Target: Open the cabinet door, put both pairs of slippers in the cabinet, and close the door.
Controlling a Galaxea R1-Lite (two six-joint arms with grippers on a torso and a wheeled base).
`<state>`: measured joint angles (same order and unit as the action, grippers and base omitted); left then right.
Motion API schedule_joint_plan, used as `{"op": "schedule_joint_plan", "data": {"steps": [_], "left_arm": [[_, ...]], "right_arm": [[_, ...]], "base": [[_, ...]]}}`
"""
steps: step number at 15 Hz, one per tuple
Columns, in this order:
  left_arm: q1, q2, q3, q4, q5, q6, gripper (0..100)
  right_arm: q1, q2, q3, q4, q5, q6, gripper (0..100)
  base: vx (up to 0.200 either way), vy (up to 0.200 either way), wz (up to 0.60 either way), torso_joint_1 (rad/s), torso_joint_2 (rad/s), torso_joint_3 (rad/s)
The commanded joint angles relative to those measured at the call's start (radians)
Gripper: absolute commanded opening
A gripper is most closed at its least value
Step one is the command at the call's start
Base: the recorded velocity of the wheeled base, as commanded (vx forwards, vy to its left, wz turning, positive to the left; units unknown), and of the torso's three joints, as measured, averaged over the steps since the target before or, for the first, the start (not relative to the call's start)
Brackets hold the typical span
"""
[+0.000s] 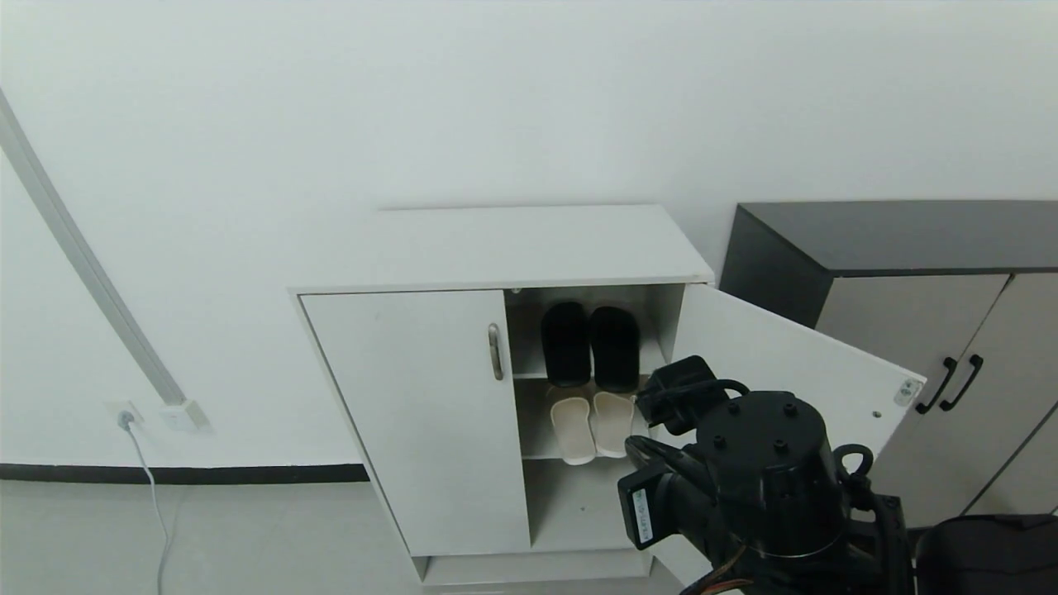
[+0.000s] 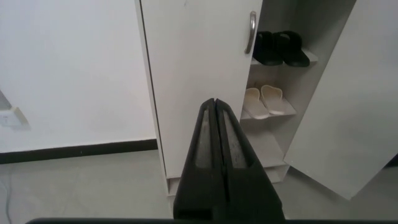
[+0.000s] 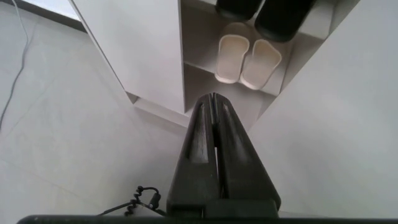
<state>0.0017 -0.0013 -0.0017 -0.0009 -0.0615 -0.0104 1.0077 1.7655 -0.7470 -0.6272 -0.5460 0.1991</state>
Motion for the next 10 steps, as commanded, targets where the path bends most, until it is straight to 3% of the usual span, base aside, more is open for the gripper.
{"op": "schedule_joint_plan", "data": {"steps": [1, 10], "left_arm": [[0.000, 0.001, 0.000, -0.001, 0.000, 0.000, 0], [0.000, 0.001, 0.000, -0.001, 0.000, 0.000, 0]], "right_arm": [[0.000, 0.002, 0.000, 0.000, 0.000, 0.000, 0], [-0.004, 0.002, -0.002, 0.000, 0.000, 0.000, 0]], "base": [[0.000, 0.000, 0.00, 0.198, -0.51, -0.315], [0.000, 0.000, 0.00, 0.238, -0.56, -0.325]]}}
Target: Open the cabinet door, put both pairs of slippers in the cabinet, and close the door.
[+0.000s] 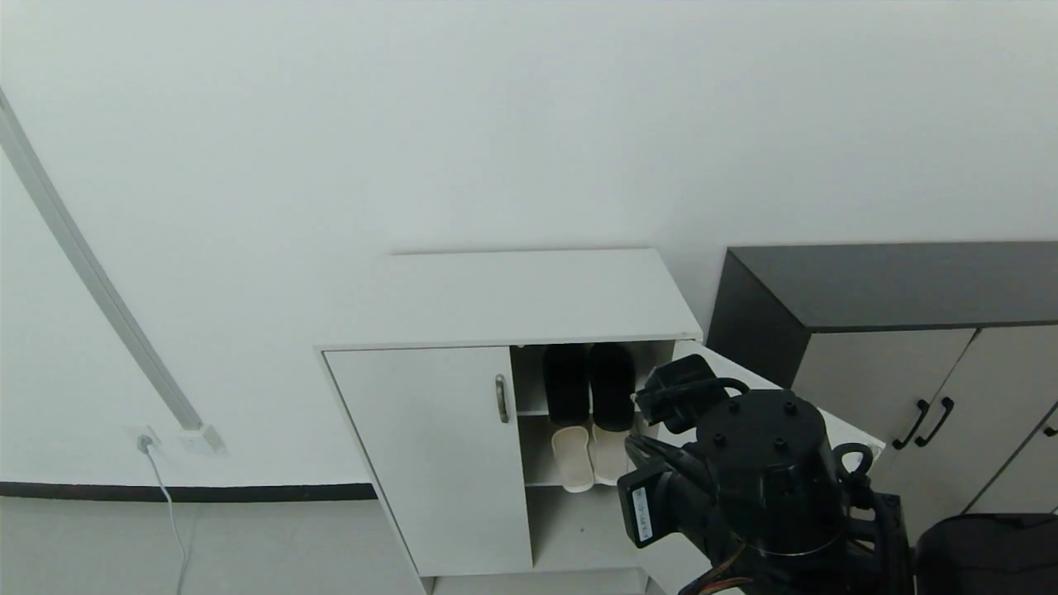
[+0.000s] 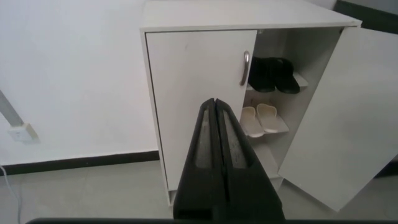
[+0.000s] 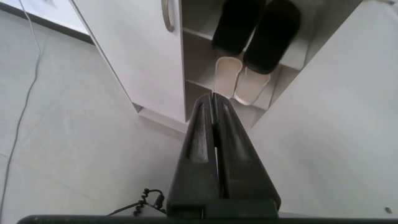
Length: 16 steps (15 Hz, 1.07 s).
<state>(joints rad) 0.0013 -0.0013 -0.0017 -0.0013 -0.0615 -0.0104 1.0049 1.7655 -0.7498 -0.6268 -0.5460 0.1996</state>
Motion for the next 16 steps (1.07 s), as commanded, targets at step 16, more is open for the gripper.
{"op": "schedule_joint_plan", "data": {"steps": [16], "left_arm": [[0.000, 0.001, 0.000, 0.000, 0.000, 0.000, 0]], "right_arm": [[-0.025, 0.005, 0.009, -0.004, 0.001, -0.002, 0]], "base": [[0.000, 0.000, -0.19, 0.066, -0.15, -0.081]]}}
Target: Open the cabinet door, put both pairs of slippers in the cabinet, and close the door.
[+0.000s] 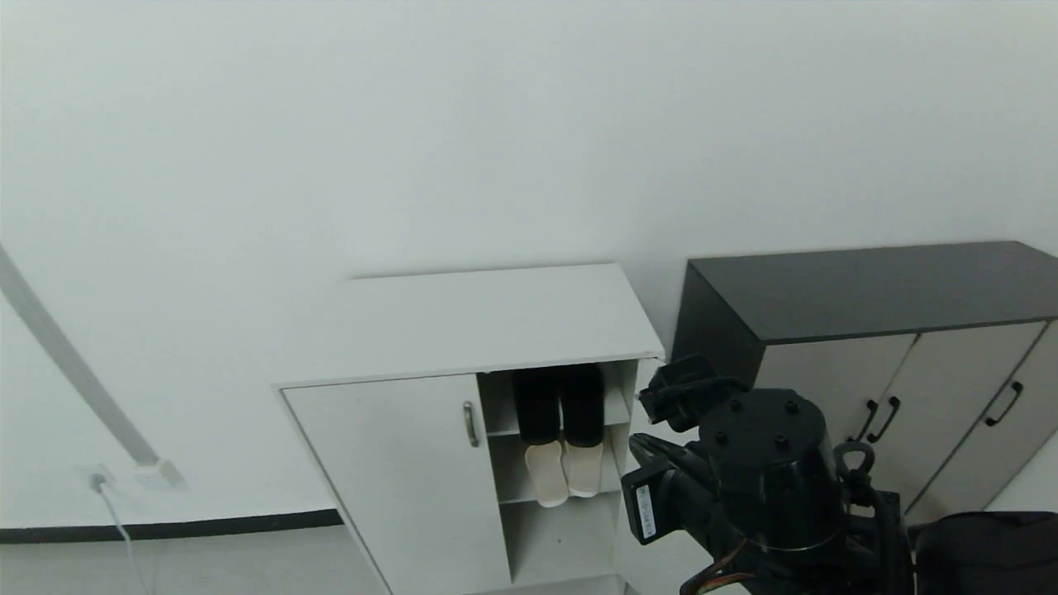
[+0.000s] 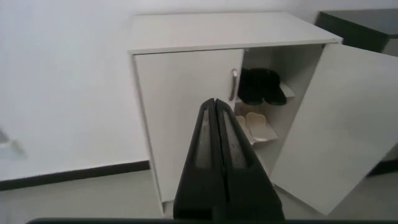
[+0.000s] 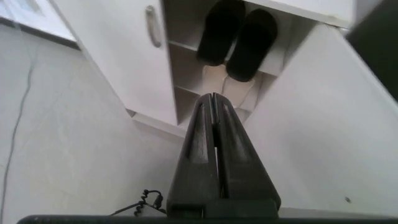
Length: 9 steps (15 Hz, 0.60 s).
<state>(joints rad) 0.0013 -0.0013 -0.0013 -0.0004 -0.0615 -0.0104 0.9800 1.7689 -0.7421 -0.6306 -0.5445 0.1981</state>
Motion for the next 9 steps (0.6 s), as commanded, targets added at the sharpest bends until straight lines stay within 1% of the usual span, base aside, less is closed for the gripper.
{"op": "schedule_joint_plan", "data": {"steps": [1, 3, 5, 9], "left_arm": [[0.000, 0.001, 0.000, -0.001, 0.000, 0.000, 0], [0.000, 0.001, 0.000, -0.001, 0.000, 0.000, 0], [0.000, 0.001, 0.000, -0.001, 0.000, 0.000, 0], [0.000, 0.001, 0.000, -0.001, 0.000, 0.001, 0]], "right_arm": [[0.000, 0.000, 0.000, 0.000, 0.000, 0.000, 0], [-0.001, 0.001, 0.001, -0.003, 0.000, 0.001, 0], [-0.001, 0.001, 0.004, -0.003, 0.000, 0.000, 0], [-0.009, 0.003, 0.009, -0.003, 0.000, -0.009, 0]], "base": [[0.000, 0.000, -0.60, 0.036, 0.01, -0.002], [0.000, 0.000, -0.60, 0.002, 0.00, 0.005], [0.000, 0.000, 0.00, 0.083, -0.21, -0.107], [0.000, 0.000, 0.00, 0.010, -0.02, -0.010]]}}
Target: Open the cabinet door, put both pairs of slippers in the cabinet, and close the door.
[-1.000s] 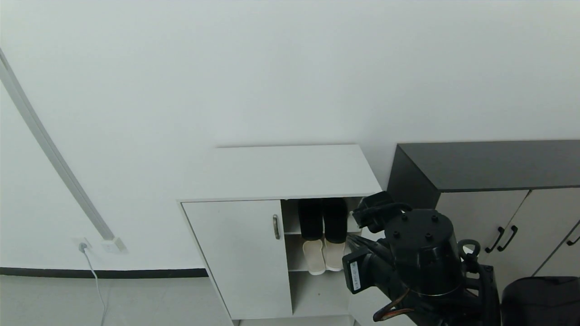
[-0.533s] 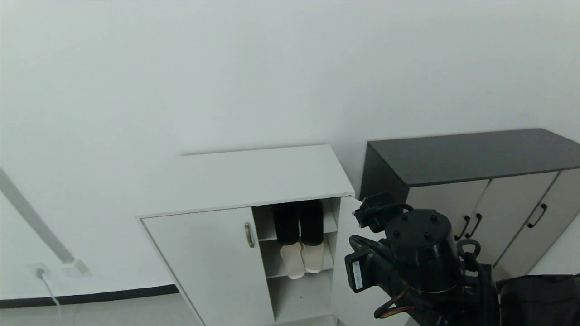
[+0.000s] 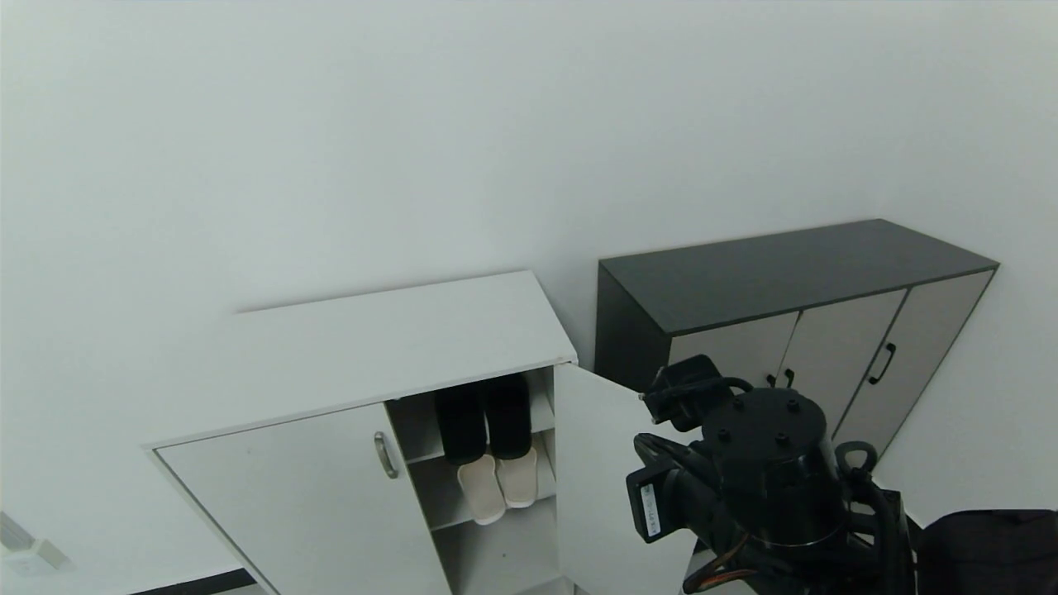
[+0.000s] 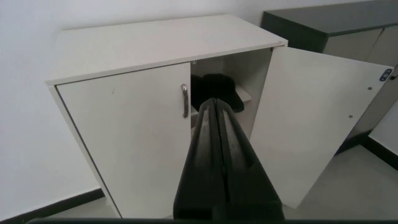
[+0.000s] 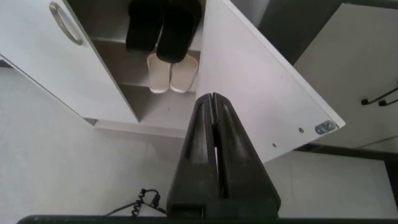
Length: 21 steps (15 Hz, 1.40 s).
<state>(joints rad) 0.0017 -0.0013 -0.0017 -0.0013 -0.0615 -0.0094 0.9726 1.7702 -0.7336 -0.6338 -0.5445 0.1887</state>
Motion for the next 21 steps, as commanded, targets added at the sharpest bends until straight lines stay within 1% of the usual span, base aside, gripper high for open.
{"op": "schedule_joint_plan", "data": {"steps": [1, 3, 7, 11, 13, 14, 16, 17, 19, 21], "left_arm": [[0.000, 0.001, 0.000, 0.000, 0.000, 0.000, 0], [0.000, 0.001, 0.000, 0.000, 0.000, 0.000, 0], [0.000, 0.001, 0.000, 0.000, 0.000, 0.000, 0], [0.000, 0.001, 0.000, 0.000, 0.000, 0.000, 0], [0.000, 0.001, 0.000, 0.000, 0.000, 0.000, 0], [0.000, 0.001, 0.000, 0.000, -0.001, 0.002, 0], [0.000, 0.001, 0.000, 0.000, 0.000, 0.000, 0], [0.000, 0.001, 0.000, 0.000, 0.000, 0.000, 0], [0.000, 0.001, 0.000, 0.000, 0.000, 0.000, 0], [0.000, 0.001, 0.000, 0.000, 0.000, 0.000, 0]], "right_arm": [[-0.002, 0.002, 0.000, 0.000, 0.000, 0.000, 0], [-0.002, 0.002, 0.000, 0.000, 0.000, 0.000, 0], [-0.002, 0.002, 0.002, -0.001, 0.000, 0.000, 0], [-0.006, 0.032, 0.010, -0.004, 0.006, 0.001, 0], [-0.025, 0.084, 0.003, -0.058, 0.005, -0.002, 0], [-0.063, 0.124, -0.018, -0.110, 0.000, -0.029, 0], [-0.153, 0.146, -0.076, -0.133, 0.008, -0.109, 0], [-0.189, 0.149, -0.116, -0.127, 0.011, -0.120, 0], [-0.242, 0.153, -0.184, -0.106, 0.067, -0.124, 0], [-0.281, 0.150, -0.247, -0.029, 0.081, -0.123, 0]], "base": [[0.000, 0.000, 0.00, 0.000, 0.00, 0.000], [0.000, 0.000, 0.00, 0.000, 0.00, 0.000], [-0.200, 0.000, 0.00, 0.013, 0.00, -0.001], [0.000, 0.000, 0.00, 0.000, 0.00, 0.000], [0.000, 0.000, 0.00, 0.000, 0.00, 0.000], [0.000, 0.000, 0.00, 0.000, 0.00, 0.000], [0.000, 0.000, 0.00, 0.000, 0.00, 0.000], [0.000, 0.000, 0.00, 0.000, 0.00, 0.000], [0.000, 0.000, 0.00, 0.000, 0.00, 0.000], [0.000, 0.000, 0.00, 0.000, 0.00, 0.000]]}}
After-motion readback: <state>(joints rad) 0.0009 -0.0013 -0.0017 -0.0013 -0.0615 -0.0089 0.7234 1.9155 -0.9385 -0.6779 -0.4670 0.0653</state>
